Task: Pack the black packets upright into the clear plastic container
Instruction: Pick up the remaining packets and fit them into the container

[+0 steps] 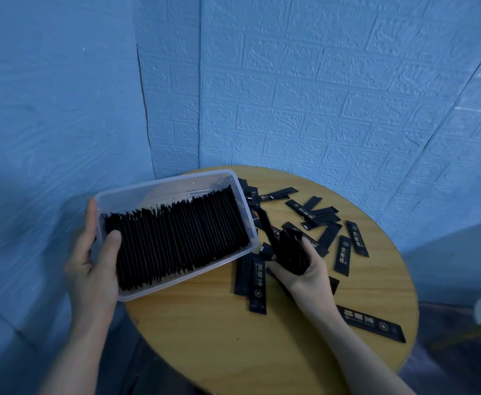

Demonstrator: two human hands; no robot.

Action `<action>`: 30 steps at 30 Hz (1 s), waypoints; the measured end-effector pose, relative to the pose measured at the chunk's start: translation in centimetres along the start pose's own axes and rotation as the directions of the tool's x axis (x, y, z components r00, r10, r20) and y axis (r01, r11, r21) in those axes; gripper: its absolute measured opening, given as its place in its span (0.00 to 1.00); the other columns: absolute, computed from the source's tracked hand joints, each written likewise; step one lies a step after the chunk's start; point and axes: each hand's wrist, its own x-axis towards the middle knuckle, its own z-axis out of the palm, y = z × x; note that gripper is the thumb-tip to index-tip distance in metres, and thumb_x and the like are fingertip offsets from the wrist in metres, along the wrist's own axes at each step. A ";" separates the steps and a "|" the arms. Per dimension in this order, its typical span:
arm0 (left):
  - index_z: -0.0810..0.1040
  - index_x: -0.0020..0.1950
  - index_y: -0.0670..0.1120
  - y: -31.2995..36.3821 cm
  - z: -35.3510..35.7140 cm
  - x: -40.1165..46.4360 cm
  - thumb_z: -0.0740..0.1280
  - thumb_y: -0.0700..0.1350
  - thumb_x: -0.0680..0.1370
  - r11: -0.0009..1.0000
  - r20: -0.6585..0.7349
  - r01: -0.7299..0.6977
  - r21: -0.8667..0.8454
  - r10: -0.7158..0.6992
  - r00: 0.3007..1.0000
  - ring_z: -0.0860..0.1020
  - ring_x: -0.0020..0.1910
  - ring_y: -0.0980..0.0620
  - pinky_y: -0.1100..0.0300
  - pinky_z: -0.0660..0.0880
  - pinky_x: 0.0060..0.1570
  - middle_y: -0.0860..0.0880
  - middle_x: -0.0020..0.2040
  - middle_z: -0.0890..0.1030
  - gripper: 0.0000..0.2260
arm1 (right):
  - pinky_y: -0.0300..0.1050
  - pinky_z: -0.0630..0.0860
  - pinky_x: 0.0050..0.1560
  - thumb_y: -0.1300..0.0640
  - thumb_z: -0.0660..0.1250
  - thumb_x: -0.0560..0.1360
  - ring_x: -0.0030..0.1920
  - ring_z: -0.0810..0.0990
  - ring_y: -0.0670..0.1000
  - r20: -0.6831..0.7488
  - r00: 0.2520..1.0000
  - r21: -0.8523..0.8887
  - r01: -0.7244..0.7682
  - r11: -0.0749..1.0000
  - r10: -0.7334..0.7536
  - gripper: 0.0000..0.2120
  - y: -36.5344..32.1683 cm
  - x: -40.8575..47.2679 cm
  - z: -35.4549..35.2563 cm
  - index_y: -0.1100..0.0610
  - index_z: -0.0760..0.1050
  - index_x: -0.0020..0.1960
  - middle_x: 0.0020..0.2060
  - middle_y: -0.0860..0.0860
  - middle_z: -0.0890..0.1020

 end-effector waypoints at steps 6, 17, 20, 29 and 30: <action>0.67 0.71 0.62 0.1 0.1 -0.1 0.63 0.36 0.81 1.000 -0.024 -0.009 0.019 0.010 1.000 0.68 0.69 0.65 0.56 0.61 0.73 0.71 0.62 0.74 0.25 | 0.38 0.78 0.49 0.64 0.73 0.72 0.49 0.81 0.49 -0.041 0.999 0.026 -0.028 0.999 0.029 0.14 0.0 0.2 0.0 0.53 0.76 0.54 0.45 0.49 0.82; 0.69 0.66 0.73 3.4 1.3 -5.1 0.64 0.46 0.78 0.997 -0.139 -0.065 0.039 0.070 0.988 0.66 0.73 0.59 0.53 0.61 0.74 0.55 0.72 0.71 0.23 | 0.37 0.76 0.38 0.65 0.72 0.73 0.35 0.81 0.50 0.289 0.957 0.255 -0.084 0.963 0.007 0.08 -8.0 -0.1 4.8 0.68 0.75 0.48 0.34 0.54 0.81; 0.71 0.65 0.72 4.5 1.3 -6.5 0.64 0.45 0.78 0.997 -0.153 -0.075 0.006 0.075 0.985 0.68 0.71 0.60 0.57 0.65 0.71 0.59 0.69 0.73 0.24 | 0.37 0.76 0.36 0.67 0.72 0.72 0.33 0.81 0.50 0.331 0.943 0.284 -0.129 0.950 0.029 0.11 -9.0 -0.9 7.7 0.70 0.74 0.50 0.34 0.56 0.80; 0.69 0.68 0.69 5.3 1.2 -7.5 0.64 0.53 0.77 0.994 -0.039 -0.105 0.032 0.106 0.994 0.68 0.70 0.64 0.70 0.63 0.66 0.62 0.68 0.71 0.20 | 0.49 0.81 0.39 0.58 0.76 0.69 0.36 0.84 0.48 0.301 0.953 -0.042 0.060 0.997 -0.045 0.13 -7.9 -3.3 10.5 0.50 0.75 0.49 0.39 0.48 0.85; 0.68 0.68 0.71 5.2 1.2 -7.5 0.63 0.56 0.77 0.993 -0.023 -0.110 0.046 0.111 0.994 0.67 0.71 0.63 0.67 0.63 0.68 0.60 0.69 0.71 0.21 | 0.52 0.81 0.41 0.53 0.76 0.66 0.38 0.84 0.48 0.293 0.954 -0.105 0.090 0.990 -0.056 0.15 -7.7 -3.5 10.6 0.48 0.74 0.49 0.40 0.46 0.85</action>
